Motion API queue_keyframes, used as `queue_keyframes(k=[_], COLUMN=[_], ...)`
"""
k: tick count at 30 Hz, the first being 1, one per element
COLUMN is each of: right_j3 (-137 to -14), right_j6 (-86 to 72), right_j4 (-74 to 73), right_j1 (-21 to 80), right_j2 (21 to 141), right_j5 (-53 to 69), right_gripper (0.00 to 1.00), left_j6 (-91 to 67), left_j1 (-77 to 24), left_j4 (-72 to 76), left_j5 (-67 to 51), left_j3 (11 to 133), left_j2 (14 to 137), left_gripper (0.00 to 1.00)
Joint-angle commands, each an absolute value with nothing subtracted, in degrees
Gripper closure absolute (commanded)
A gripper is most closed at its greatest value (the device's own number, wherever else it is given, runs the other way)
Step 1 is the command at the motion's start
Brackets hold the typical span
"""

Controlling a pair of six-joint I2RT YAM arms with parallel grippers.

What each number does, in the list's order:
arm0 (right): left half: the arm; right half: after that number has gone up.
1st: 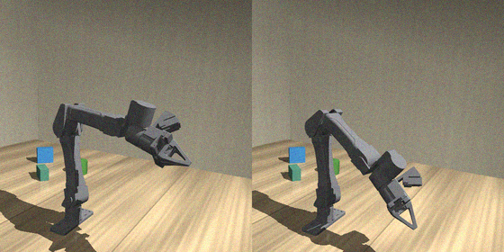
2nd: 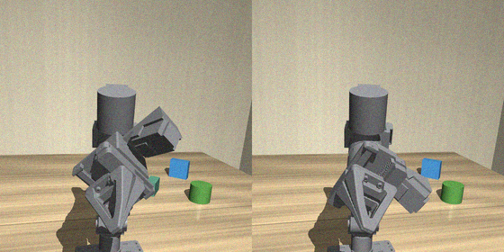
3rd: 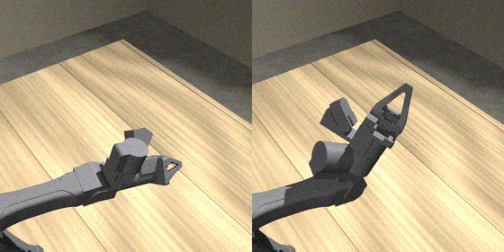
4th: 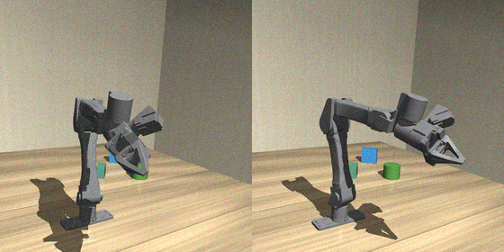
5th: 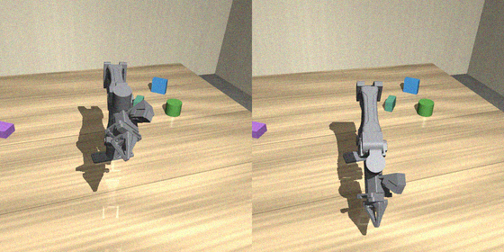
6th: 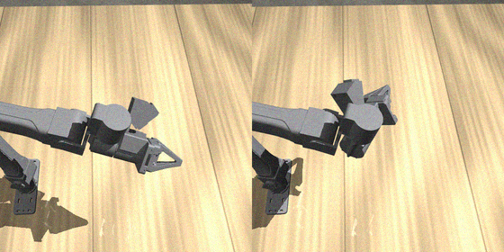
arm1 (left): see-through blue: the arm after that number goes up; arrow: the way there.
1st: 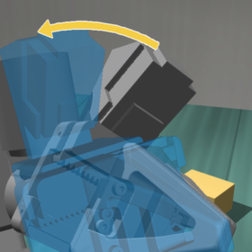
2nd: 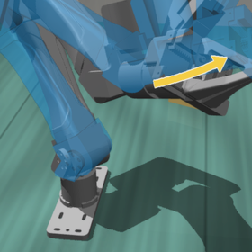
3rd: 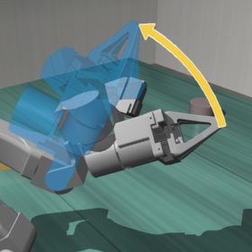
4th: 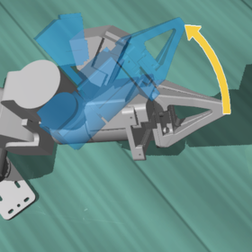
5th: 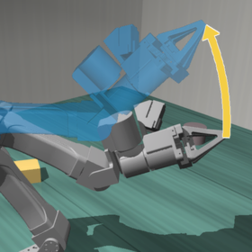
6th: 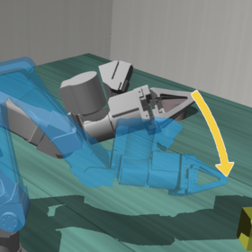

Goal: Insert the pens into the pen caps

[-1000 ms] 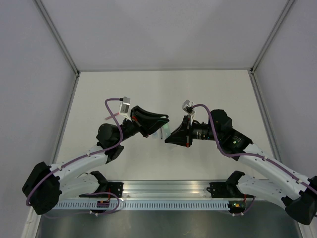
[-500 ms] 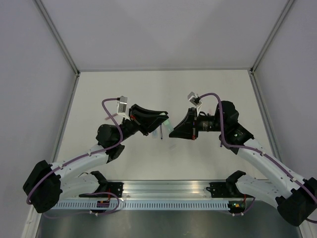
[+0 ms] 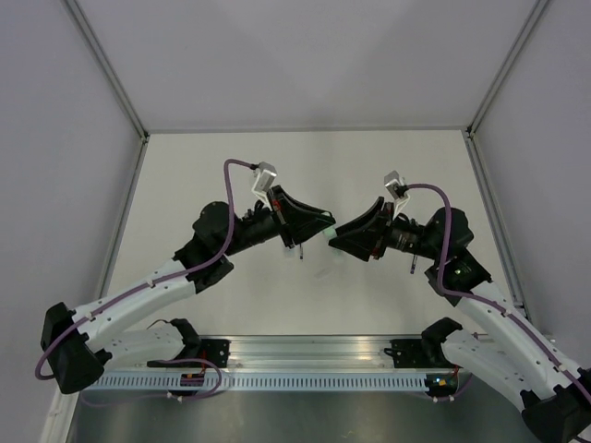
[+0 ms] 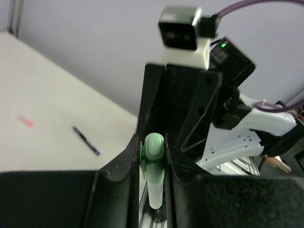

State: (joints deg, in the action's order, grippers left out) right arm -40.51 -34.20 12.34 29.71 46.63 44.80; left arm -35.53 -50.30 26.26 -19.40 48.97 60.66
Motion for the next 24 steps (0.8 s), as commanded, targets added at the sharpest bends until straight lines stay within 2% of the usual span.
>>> queue_keyframes(k=[1, 3, 11, 19, 24], right_j3=[-37.28, -35.25, -29.27, -29.27, -29.97], right_j6=[-31.73, -31.47, -31.2, -31.12, -30.41], right_j4=[8.09, 5.63, -2.63, -4.04, -5.36], right_j1=[28.13, 28.12, 28.12, 28.13, 28.12], right_j2=[44.57, 42.2, 35.6, 34.81, 34.19], right_j5=[30.51, 28.49, 17.15, 14.77, 14.76], right_gripper=[0.49, 0.45, 0.4, 0.38, 0.38], left_j6=[-33.66, -33.49, -34.89, -35.51, -34.72], left_j1=[-51.77, -50.72, -44.57, -38.76, -38.15], left_j4=[10.65, 8.53, 10.28, 8.27, 5.19], left_j5=[-19.87, -17.5, -16.17, -17.32, -16.61], left_j3=[51.41, 51.77, 52.29, 60.11, 65.11], left_j2=[62.48, 64.5, 76.98, 97.18, 105.11], left_gripper=[0.98, 0.98, 0.98, 0.98, 0.98])
